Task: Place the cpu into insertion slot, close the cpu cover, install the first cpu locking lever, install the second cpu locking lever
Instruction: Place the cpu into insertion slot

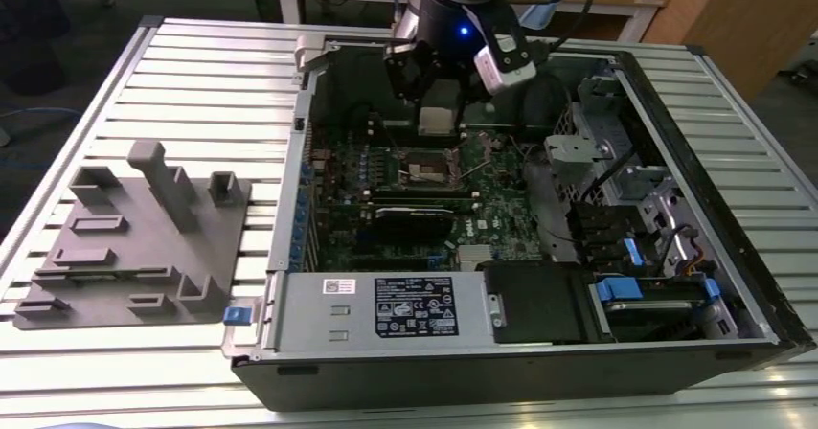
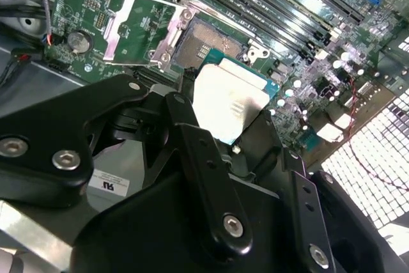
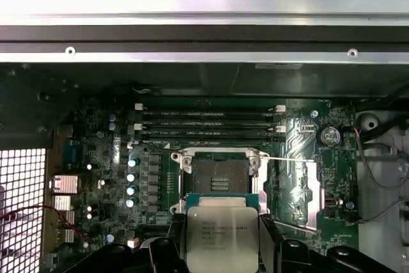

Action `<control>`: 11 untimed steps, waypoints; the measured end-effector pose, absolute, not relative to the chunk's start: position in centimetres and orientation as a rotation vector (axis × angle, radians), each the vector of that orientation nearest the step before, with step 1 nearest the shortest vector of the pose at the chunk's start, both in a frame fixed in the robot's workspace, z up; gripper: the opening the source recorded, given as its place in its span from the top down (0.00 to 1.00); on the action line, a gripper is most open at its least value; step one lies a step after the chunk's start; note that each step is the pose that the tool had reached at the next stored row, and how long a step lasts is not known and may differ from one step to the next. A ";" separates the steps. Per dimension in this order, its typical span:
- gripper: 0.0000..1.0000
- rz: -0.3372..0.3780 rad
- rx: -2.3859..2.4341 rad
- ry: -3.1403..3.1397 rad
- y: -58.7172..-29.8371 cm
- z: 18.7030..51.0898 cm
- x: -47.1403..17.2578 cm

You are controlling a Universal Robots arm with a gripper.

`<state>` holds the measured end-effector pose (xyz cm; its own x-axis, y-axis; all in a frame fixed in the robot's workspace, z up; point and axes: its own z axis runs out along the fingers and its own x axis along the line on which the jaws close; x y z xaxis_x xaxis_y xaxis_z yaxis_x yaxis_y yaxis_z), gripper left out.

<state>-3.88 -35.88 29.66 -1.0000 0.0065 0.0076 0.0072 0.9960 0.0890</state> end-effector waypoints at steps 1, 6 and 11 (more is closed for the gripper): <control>0.46 -0.140 -0.011 -3.131 -35.9 29.5 -3.9; 0.46 -0.139 -0.011 -3.131 -35.9 28.6 -3.9; 0.46 -0.139 -0.011 -3.131 -35.9 27.7 -3.9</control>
